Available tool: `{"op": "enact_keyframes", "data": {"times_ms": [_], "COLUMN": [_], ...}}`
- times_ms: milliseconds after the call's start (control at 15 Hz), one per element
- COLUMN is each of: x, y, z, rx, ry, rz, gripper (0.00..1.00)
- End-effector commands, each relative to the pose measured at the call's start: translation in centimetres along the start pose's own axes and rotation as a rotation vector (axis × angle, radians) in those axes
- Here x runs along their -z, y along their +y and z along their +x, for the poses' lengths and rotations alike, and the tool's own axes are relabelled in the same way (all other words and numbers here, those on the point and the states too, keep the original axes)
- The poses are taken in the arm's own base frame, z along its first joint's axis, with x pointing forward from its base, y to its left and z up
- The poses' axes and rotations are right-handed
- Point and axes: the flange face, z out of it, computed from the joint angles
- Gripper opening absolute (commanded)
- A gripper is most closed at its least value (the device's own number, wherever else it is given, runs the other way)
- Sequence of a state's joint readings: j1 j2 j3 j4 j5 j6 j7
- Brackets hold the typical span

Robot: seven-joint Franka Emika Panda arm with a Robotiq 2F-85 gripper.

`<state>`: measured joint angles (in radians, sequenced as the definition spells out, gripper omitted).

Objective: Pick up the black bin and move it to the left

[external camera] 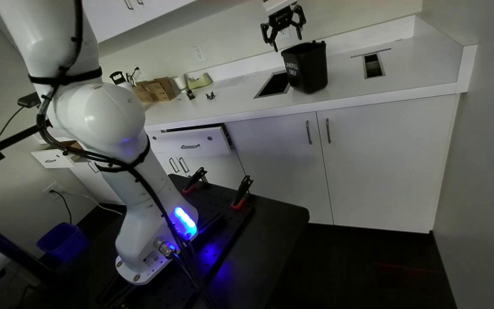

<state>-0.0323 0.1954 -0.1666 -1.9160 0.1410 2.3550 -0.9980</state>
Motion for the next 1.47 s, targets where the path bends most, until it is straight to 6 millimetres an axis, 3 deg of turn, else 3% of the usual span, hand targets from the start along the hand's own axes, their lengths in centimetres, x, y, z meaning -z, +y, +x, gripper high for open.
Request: {"op": "enact_keyframes", "data": {"times_ms": [0, 267, 600, 933, 1000, 1133, 1400], "x": [-0.1, -0.8, -4.2, -7.0, -7.5, -8.1, -9.0], "y": [0.2, 0.6, 1.0, 2.0, 2.2, 2.4, 2.9], "z": [0.2, 1.4, 4.3, 5.9, 6.1, 6.5, 6.8], "rx": [0.001, 0.040, 0.090, 0.136, 0.140, 0.151, 0.153], "ry": [-0.002, 0.001, -0.026, -0.074, -0.075, -0.080, -0.082], "rz": [0.000, 0.000, -0.006, -0.017, -0.017, -0.014, -0.009], "gripper": [1.00, 1.00, 1.00, 1.00, 0.75, 0.68, 0.36]}}
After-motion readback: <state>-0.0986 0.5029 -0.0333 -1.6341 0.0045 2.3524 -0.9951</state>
